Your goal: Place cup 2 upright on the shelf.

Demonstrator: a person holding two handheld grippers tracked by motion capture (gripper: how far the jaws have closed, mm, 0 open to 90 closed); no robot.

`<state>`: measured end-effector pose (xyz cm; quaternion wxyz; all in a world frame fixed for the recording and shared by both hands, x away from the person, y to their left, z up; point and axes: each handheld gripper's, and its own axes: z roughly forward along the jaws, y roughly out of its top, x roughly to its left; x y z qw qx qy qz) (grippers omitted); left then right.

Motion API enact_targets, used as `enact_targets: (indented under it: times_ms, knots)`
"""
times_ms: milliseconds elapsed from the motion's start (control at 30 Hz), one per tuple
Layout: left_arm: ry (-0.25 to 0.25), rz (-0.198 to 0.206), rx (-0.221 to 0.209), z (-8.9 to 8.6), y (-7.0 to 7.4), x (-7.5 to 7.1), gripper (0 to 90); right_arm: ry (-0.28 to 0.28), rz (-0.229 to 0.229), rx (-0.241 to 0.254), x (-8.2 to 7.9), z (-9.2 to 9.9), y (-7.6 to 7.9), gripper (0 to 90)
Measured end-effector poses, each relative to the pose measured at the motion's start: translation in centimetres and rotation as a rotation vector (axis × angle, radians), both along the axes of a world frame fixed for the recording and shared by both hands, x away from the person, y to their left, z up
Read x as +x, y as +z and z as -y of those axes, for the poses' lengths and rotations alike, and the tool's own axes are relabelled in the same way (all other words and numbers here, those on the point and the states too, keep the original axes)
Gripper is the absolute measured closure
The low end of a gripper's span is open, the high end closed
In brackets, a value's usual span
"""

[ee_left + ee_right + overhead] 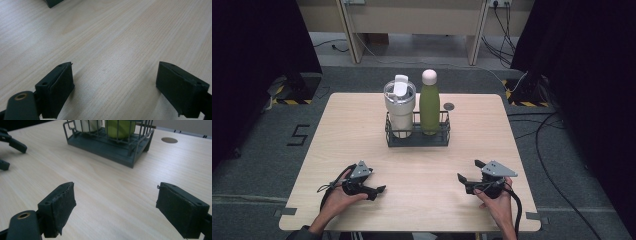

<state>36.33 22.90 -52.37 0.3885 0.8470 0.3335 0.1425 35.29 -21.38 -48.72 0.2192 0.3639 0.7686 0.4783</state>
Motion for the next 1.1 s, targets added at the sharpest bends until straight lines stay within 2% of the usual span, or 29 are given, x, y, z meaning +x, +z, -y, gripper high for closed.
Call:
enact_targets:
  times_ms: [67,267,333,400,500,800,933,1100]
  knots:
    - [0.0,0.0,0.0,0.0,0.0,0.0,13.6,-0.001,0.002,-0.007,-0.3,0.1,-0.2,15.3]
    - [0.0,0.0,0.0,0.0,0.0,0.0,13.6,-0.01,-0.039,-0.022,-0.8,0.5,-0.9,15.2]
    - [0.0,0.0,0.0,0.0,0.0,0.0,13.6,-0.012,-0.04,-0.037,-1.1,0.6,-0.9,15.2]
    - [0.0,0.0,0.0,0.0,0.0,0.0,13.6,-0.008,-0.046,-0.025,-1.2,0.7,-1.0,15.2]
    - [0.0,0.0,0.0,0.0,0.0,0.0,13.6,-0.015,-0.056,-0.035,-1.5,1.0,-1.3,15.3]
    - [0.0,0.0,0.0,0.0,0.0,0.0,13.6,-0.032,-0.117,-0.07,-2.2,1.6,-2.2,15.3]
    - [0.0,0.0,0.0,0.0,0.0,0.0,13.6,-0.037,-0.159,-0.08,-2.3,1.7,-2.6,15.3]
    - [0.0,0.0,0.0,0.0,0.0,0.0,13.6,-0.039,-0.169,-0.098,-2.5,1.8,-2.6,15.2]
